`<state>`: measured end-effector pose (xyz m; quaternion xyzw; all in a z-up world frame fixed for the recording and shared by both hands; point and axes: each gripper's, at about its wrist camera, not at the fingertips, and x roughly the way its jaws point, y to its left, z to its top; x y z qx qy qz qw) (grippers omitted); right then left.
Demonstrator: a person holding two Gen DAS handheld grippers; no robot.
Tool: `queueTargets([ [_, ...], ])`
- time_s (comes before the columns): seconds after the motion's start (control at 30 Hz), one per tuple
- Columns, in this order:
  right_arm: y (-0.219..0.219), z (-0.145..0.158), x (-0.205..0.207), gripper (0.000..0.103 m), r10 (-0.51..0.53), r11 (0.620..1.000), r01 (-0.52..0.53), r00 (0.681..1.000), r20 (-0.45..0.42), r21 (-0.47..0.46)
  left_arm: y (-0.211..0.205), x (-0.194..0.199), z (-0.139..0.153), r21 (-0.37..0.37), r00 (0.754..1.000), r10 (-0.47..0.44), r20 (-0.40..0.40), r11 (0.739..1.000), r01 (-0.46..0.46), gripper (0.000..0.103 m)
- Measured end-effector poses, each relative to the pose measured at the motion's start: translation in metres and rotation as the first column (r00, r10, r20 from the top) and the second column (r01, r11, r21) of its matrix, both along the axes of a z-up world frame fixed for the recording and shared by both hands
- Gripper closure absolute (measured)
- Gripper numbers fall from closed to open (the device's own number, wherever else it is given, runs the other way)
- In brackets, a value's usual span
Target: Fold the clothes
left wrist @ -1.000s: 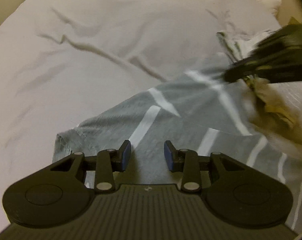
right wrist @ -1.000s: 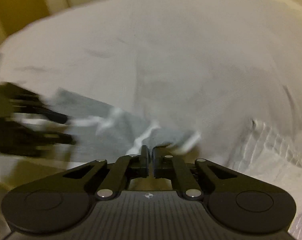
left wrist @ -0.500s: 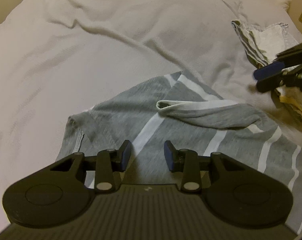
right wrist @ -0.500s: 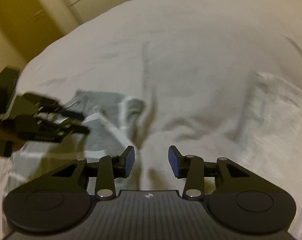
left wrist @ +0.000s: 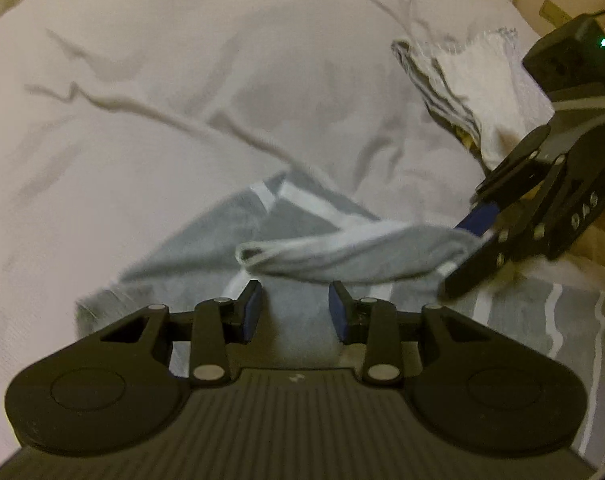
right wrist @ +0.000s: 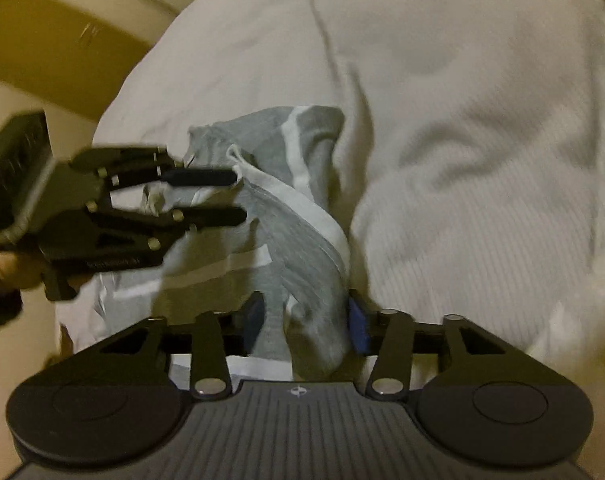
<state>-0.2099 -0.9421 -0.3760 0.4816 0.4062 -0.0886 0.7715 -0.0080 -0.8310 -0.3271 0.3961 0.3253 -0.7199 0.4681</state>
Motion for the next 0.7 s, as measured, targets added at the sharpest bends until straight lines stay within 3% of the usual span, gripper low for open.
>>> queueTargets([
  [0.07,0.002,-0.002,-0.005,0.086,-0.07,0.996,0.069,0.997,0.021,0.048,0.0,-0.002,-0.004,0.013,1.0,-0.003,-0.025,1.0,0.003,0.072],
  [0.13,0.006,0.006,-0.011,0.09,-0.139,0.99,0.138,0.99,0.028,0.015,-0.002,-0.005,-0.003,0.006,0.999,0.003,-0.049,1.0,-0.003,0.072],
  [0.2,0.02,0.03,-0.015,0.093,-0.186,0.968,0.184,0.983,0.008,-0.17,-0.008,-0.008,0.003,-0.027,0.996,0.018,-0.083,0.999,-0.02,0.072],
  [0.27,0.05,0.064,-0.011,0.094,-0.168,0.873,0.136,0.985,-0.028,-0.468,-0.017,-0.013,0.013,-0.077,0.991,0.027,-0.128,0.996,-0.037,0.072],
  [0.33,0.073,0.083,-0.015,0.093,-0.125,0.825,0.094,0.992,-0.018,-0.557,-0.027,-0.017,0.022,-0.117,0.985,0.035,-0.166,0.992,-0.055,0.072],
  [0.37,0.082,0.087,-0.017,0.091,-0.111,0.819,0.078,0.994,-0.024,-0.569,-0.031,-0.018,0.024,-0.122,0.984,0.041,-0.175,0.991,-0.063,0.072],
  [0.5,0.074,0.072,-0.042,0.079,-0.191,0.874,0.146,0.98,-0.051,-0.464,-0.033,-0.015,0.023,-0.125,0.987,0.058,-0.153,0.989,-0.077,0.072],
  [0.63,0.046,0.037,-0.053,0.051,-0.291,0.926,0.27,0.956,-0.045,-0.265,-0.025,-0.001,0.012,-0.072,0.986,0.101,-0.13,0.991,-0.111,0.072],
  [0.7,0.031,0.016,-0.054,0.051,-0.301,0.947,0.293,0.953,-0.043,-0.133,-0.021,0.002,0.006,-0.041,0.985,0.113,-0.132,0.992,-0.119,0.072],
])
